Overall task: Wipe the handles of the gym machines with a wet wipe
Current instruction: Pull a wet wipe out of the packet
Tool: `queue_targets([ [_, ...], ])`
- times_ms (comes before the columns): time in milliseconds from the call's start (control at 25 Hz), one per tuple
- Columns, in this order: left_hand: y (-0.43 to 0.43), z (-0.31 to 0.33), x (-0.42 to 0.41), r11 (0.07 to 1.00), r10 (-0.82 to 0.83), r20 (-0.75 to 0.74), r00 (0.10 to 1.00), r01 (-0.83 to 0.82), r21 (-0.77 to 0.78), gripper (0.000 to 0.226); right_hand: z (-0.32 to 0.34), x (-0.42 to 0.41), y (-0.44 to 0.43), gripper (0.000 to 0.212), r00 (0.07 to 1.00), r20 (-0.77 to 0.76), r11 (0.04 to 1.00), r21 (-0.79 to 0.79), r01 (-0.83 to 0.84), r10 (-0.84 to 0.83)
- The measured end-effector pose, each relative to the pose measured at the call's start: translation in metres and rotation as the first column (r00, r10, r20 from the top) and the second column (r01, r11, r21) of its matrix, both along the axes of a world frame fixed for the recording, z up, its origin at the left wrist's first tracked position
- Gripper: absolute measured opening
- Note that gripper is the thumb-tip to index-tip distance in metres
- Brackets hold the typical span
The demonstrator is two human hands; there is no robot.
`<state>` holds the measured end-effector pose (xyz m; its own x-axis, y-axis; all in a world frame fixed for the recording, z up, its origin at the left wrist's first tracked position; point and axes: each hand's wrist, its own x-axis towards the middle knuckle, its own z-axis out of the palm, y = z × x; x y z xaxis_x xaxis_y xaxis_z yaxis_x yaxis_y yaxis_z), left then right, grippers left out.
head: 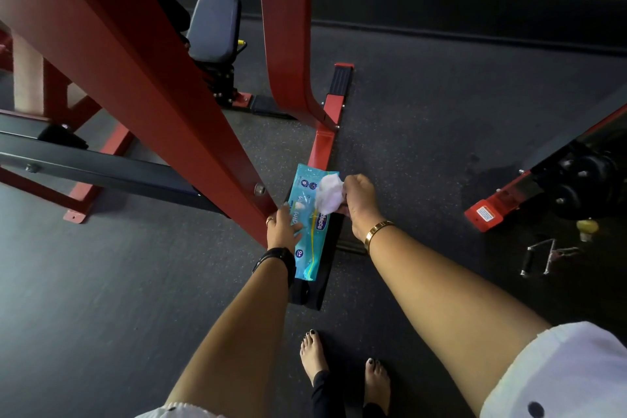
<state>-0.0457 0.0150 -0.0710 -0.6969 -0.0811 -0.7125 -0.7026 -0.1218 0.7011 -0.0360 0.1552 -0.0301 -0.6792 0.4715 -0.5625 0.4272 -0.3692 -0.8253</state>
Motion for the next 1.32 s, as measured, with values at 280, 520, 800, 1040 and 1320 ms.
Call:
queue_targets([
  [280, 0.01, 0.022, 0.0, 0.989, -0.106, -0.165, 0.981, 0.087, -0.123, 0.046, 0.016, 0.005, 0.005, 0.023, 0.987, -0.002, 0.981, -0.114, -0.158, 0.159],
  [520, 0.026, 0.043, 0.004, 0.927, -0.375, -0.341, 0.862, 0.336, -0.167, 0.027, 0.031, 0.014, 0.014, 0.013, 0.966, -0.014, 0.961, -0.101, -0.258, 0.258],
  [800, 0.053, 0.067, 0.018, 0.878, -0.455, -0.356, 0.816, 0.344, -0.333, 0.026, 0.047, 0.038, 0.039, 0.023, 0.961, -0.132, 0.948, -0.177, -0.264, 0.243],
  [1040, 0.068, 0.091, 0.028, 0.894, -0.405, -0.407, 0.819, 0.262, -0.363, 0.024, 0.075, 0.056, 0.063, 0.015, 0.892, -0.134, 0.898, -0.034, -0.439, 0.431],
  [1320, 0.075, 0.119, 0.051, 0.927, -0.372, -0.446, 0.814, 0.3, -0.225, 0.028, 0.105, 0.082, 0.068, 0.016, 0.933, -0.161, 0.947, 0.033, -0.32, 0.321],
])
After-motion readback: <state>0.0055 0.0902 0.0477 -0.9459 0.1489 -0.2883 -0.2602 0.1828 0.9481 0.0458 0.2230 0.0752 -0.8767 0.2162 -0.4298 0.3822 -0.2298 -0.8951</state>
